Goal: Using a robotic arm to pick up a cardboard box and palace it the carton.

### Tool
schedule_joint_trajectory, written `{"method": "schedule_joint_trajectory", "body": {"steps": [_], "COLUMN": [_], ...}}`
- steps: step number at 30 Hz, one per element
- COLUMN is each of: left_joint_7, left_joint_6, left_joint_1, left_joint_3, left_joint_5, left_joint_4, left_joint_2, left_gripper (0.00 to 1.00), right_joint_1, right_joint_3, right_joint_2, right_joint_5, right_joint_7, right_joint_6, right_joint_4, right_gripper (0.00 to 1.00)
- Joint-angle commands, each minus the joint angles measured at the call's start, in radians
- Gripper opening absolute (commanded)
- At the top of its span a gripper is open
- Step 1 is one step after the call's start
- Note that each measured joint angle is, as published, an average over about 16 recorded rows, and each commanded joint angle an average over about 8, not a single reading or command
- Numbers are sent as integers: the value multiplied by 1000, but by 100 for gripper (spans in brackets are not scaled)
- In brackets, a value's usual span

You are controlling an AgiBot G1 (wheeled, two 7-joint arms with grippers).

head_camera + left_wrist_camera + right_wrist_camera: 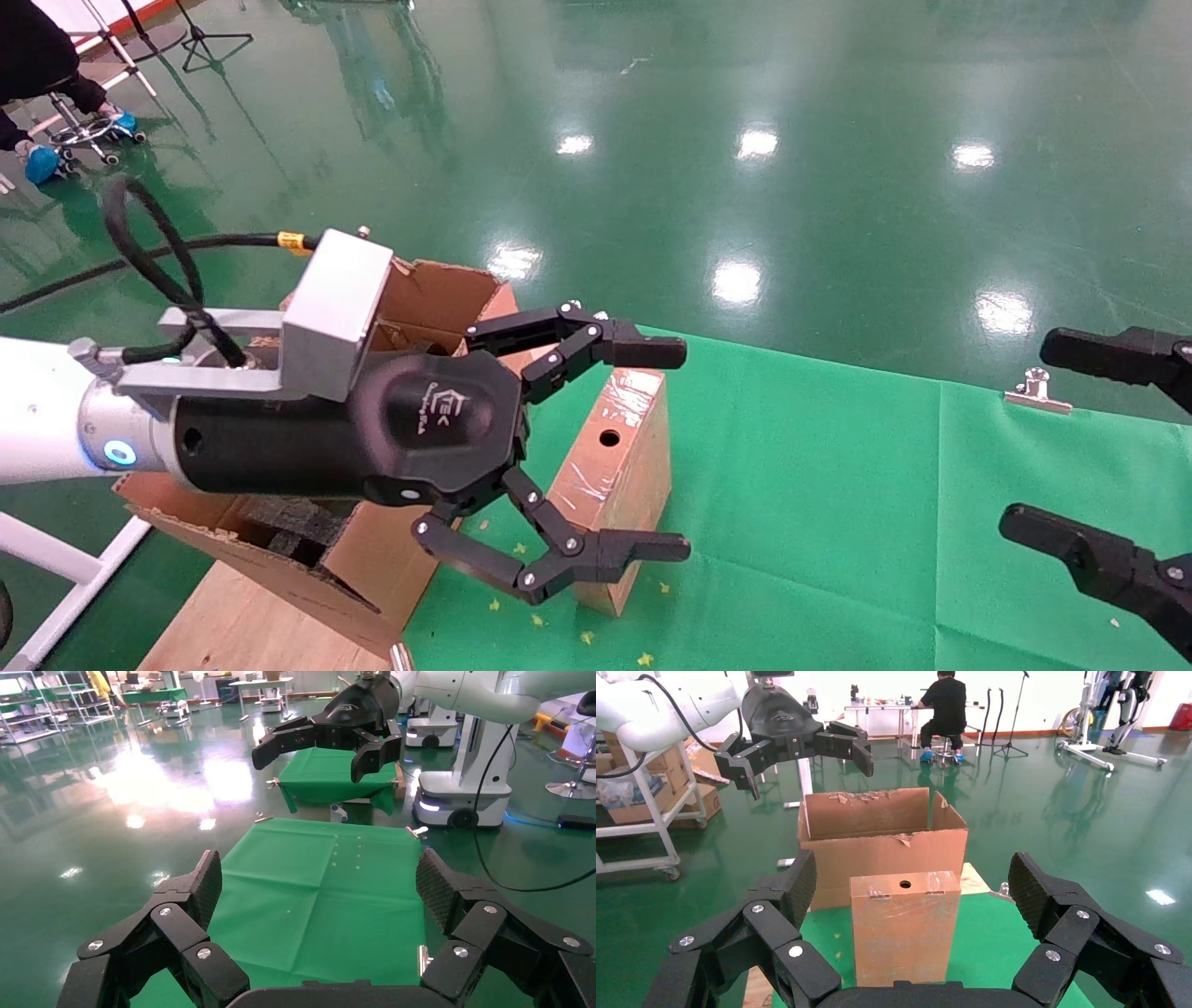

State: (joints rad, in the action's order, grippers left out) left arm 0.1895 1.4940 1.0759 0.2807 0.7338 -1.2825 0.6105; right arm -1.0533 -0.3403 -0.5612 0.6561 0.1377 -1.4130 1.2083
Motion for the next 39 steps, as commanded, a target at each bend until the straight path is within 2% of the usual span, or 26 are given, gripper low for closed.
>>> {"method": "schedule_joint_trajectory", "body": {"steps": [1,15,16,22,23,24,30,39], "left_joint_7": [0,0,0,-1,4,11,90,125], "left_joint_6": [0,0,0,-11,-17,-24,-73,-94], "left_joint_1": [0,0,0,18,25,34,79,91], "left_joint_3": [0,0,0,8,12,17,46,60], "left_joint_5": [0,0,0,54,74,96,195,209], "left_joint_4": [0,0,0,-20,-26,-34,-53,-45], "left_joint_2": [0,0,0,-22,-30,-38,-67,-68], "left_gripper": [100,100,100,100,100,100,100,100], "right_joint_1": [0,0,0,0,0,0,0,0], "right_joint_3": [0,0,0,0,0,0,0,0], "right_joint_2": [0,0,0,0,0,0,0,0], "right_joint_5": [0,0,0,0,0,0,0,0], "right_joint_7": [0,0,0,0,0,0,0,0], "right_joint_6": [0,0,0,0,0,0,0,0], "right_joint_4": [0,0,0,0,0,0,0,0], "right_gripper": [100,98,90,15,4,0,0,0]}}
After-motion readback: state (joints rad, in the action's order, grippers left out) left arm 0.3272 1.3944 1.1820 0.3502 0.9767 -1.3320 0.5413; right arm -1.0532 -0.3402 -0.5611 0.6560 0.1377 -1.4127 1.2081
